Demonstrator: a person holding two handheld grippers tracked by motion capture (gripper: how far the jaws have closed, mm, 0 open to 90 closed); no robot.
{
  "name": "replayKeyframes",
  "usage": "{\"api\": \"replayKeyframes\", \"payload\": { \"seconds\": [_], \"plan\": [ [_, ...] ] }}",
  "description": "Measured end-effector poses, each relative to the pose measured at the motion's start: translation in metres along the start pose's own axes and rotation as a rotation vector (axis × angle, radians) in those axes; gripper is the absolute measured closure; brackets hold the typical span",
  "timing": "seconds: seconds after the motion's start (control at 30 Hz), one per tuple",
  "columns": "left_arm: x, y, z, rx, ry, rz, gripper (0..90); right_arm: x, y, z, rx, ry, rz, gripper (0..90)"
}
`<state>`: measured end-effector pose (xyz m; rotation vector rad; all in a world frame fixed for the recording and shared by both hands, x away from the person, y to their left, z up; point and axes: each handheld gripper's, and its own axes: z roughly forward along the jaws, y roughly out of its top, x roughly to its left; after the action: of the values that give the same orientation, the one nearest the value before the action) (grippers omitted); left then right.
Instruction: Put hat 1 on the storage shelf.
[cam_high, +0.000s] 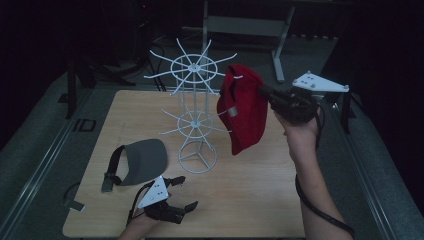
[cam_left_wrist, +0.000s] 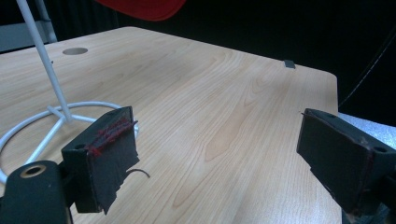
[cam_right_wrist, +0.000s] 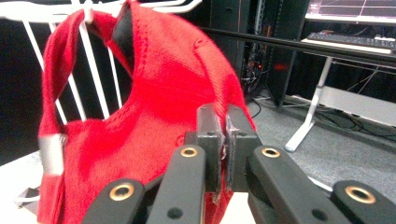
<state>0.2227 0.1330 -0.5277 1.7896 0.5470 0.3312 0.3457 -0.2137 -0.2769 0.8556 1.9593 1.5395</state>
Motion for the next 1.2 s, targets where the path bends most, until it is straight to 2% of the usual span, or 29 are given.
{"api": "replayKeyframes", "payload": {
  "seconds": [0.3,0.43,0.6,0.77,0.8,0.9,1.1,1.2],
  "plan": [
    [0.002,-0.002,-0.001,-0.001,0.005,-0.006,12.7,0.004,-0.012,-0.010,0.005,0.028,-0.020,75.0],
    [0.002,-0.002,-0.003,-0.003,0.011,-0.004,12.7,0.007,-0.017,-0.017,0.004,0.051,-0.028,67.2],
    [0.004,-0.003,-0.004,-0.027,0.013,-0.033,13.8,0.008,-0.023,-0.029,-0.010,0.074,-0.033,55.7],
    [0.004,-0.003,-0.005,-0.016,0.028,-0.024,13.7,0.006,-0.031,-0.038,0.003,0.079,-0.044,46.6],
    [0.004,-0.004,-0.005,-0.011,0.034,-0.020,13.7,0.004,-0.036,-0.041,0.018,0.096,-0.048,40.6],
    [0.005,-0.004,-0.006,-0.011,0.039,-0.024,13.7,0.002,-0.047,-0.045,0.046,0.085,-0.052,34.9],
    [0.005,-0.007,-0.005,0.000,0.038,-0.026,13.6,-0.008,-0.074,-0.051,0.070,0.091,-0.009,20.8],
    [0.005,-0.007,-0.006,-0.003,0.037,-0.034,13.0,-0.011,-0.090,-0.055,0.088,0.096,0.003,18.6]
  ]
}}
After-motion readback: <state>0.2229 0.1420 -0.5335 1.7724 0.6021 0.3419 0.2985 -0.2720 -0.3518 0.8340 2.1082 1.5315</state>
